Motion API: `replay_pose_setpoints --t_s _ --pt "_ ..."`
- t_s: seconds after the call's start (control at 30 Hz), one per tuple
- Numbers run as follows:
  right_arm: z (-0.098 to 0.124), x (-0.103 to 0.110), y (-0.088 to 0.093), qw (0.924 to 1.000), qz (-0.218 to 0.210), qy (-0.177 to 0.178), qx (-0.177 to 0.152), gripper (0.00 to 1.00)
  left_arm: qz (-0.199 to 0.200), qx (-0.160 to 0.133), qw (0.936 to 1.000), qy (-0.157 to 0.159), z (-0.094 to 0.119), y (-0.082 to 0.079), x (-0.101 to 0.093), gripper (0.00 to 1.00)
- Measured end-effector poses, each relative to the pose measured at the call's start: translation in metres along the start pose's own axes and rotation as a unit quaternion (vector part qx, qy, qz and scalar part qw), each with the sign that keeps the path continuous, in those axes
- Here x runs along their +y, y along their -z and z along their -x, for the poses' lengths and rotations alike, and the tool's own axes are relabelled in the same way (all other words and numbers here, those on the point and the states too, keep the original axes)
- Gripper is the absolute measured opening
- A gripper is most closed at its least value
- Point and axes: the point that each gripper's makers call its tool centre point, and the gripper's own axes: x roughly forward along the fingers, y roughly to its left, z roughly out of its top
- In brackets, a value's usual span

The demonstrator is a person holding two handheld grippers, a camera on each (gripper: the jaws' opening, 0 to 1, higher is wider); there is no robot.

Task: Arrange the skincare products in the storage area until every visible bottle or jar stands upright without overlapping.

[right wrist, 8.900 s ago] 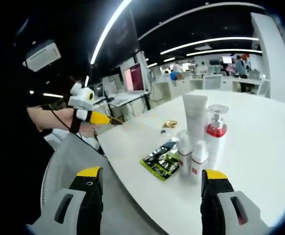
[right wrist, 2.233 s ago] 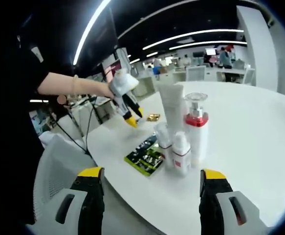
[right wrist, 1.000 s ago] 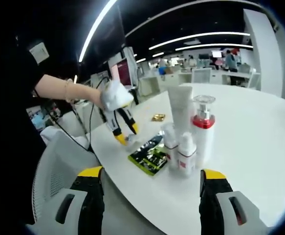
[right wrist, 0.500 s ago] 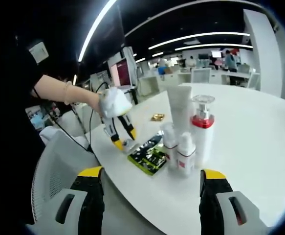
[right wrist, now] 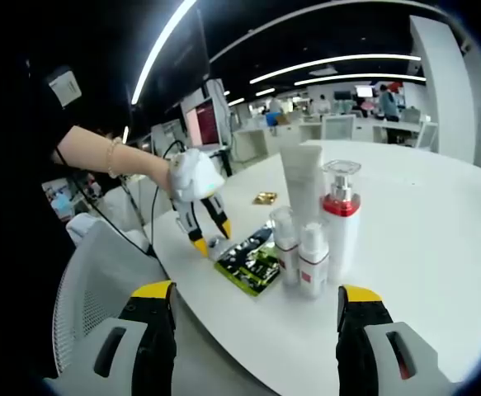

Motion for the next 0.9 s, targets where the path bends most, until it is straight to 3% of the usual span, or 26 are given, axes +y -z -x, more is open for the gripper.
replay_pose_setpoints --t_s 0.9 --pt "-0.0017 -0.0033 0.0024 1.0 0.0 0.0 0.0 0.84 0.006 0.007 0.9999 -0.005 0.0001 0.0039 -0.0002 0.35"
